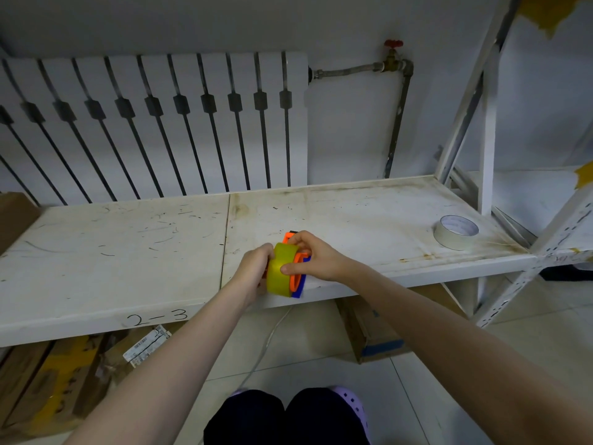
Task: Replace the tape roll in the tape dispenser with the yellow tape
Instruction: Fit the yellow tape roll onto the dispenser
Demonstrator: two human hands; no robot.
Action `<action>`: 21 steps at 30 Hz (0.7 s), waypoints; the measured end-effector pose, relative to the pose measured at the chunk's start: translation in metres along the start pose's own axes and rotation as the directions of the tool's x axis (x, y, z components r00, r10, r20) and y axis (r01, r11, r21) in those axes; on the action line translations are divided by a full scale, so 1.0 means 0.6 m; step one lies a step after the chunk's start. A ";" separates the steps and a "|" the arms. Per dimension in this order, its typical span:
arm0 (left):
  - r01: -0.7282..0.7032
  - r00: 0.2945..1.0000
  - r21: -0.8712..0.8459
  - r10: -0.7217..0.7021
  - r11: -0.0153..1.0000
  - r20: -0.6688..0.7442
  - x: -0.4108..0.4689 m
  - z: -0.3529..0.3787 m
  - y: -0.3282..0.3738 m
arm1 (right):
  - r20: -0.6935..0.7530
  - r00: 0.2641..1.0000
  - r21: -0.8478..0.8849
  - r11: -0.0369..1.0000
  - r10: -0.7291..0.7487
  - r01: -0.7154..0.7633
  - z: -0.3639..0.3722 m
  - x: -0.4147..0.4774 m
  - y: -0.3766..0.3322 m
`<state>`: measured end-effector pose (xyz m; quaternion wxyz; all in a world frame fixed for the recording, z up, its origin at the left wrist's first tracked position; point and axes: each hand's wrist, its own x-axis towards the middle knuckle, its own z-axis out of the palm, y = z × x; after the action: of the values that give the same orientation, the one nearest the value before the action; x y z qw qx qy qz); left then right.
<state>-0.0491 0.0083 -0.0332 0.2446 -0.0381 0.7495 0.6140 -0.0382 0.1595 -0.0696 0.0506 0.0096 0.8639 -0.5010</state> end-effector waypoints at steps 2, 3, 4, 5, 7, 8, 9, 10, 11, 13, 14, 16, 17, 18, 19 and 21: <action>0.012 1.000 0.007 -0.011 1.000 -0.006 0.002 0.002 0.000 | -0.033 0.999 -0.011 1.000 0.002 -0.002 -0.002 -0.001 0.002; 0.022 1.000 0.014 -0.022 1.000 -0.006 0.001 0.002 0.000 | -0.050 0.999 -0.008 1.000 0.007 -0.007 -0.003 -0.001 0.002; 0.026 1.000 0.016 -0.025 1.000 -0.011 0.001 0.002 -0.002 | -0.064 0.998 -0.002 1.000 0.013 -0.013 -0.003 -0.001 0.002; 0.015 1.000 0.019 -0.014 1.000 -0.016 -0.001 0.002 -0.004 | -0.071 0.997 0.006 1.000 0.019 -0.019 -0.003 0.000 0.002; -0.053 0.999 0.040 0.053 0.998 -0.004 -0.005 0.001 -0.015 | -0.072 0.997 0.012 1.000 0.027 -0.027 -0.003 0.002 -0.001; -0.077 0.997 0.047 0.077 0.996 0.000 -0.009 0.001 -0.021 | -0.070 0.997 0.008 1.000 0.029 -0.029 -0.003 0.002 -0.002; -0.088 0.996 0.046 0.088 0.995 0.000 -0.012 0.001 -0.024 | -0.072 0.997 0.005 1.000 0.031 -0.030 -0.003 0.002 -0.001; -0.093 0.996 0.043 0.093 0.995 -0.001 -0.011 0.003 -0.025 | -0.077 0.996 0.005 0.999 0.035 -0.035 -0.004 0.002 -0.001; -0.082 0.997 0.044 0.082 0.996 -0.007 -0.011 0.006 -0.023 | -0.082 0.996 0.008 0.999 0.040 -0.040 -0.005 0.001 0.000; -0.012 1.000 0.036 0.013 0.999 -0.028 -0.010 0.009 -0.012 | -0.092 0.994 0.019 0.999 0.052 -0.050 -0.006 0.002 0.002; 0.009 1.000 0.000 -0.009 1.000 -0.028 -0.009 0.009 -0.008 | -0.095 0.994 0.028 0.998 0.059 -0.056 -0.006 0.002 0.003; -0.019 0.999 -0.056 0.018 0.998 -0.029 -0.008 0.009 -0.007 | -0.097 0.993 0.046 0.997 0.069 -0.064 -0.005 0.003 0.004; -0.034 0.998 -0.053 0.031 0.998 -0.046 -0.007 0.009 -0.009 | -0.098 0.993 0.049 0.997 0.071 -0.066 -0.004 0.004 0.003; -0.036 0.997 -0.045 0.033 0.998 -0.064 -0.007 0.009 -0.013 | -0.098 0.993 0.050 0.996 0.072 -0.067 -0.003 0.004 0.003; -0.034 0.997 -0.043 0.030 0.999 -0.074 -0.006 0.009 -0.016 | -0.098 0.993 0.053 0.996 0.072 -0.067 -0.002 0.005 0.002; -0.039 0.996 -0.065 0.034 0.997 -0.077 -0.002 0.007 -0.021 | -0.099 0.992 0.058 0.996 0.074 -0.069 0.000 0.006 0.003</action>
<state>-0.0422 0.0090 -0.0445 0.2034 -0.0559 0.7380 0.6409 -0.0416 0.1605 -0.0713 0.0243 0.0673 0.8504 -0.5213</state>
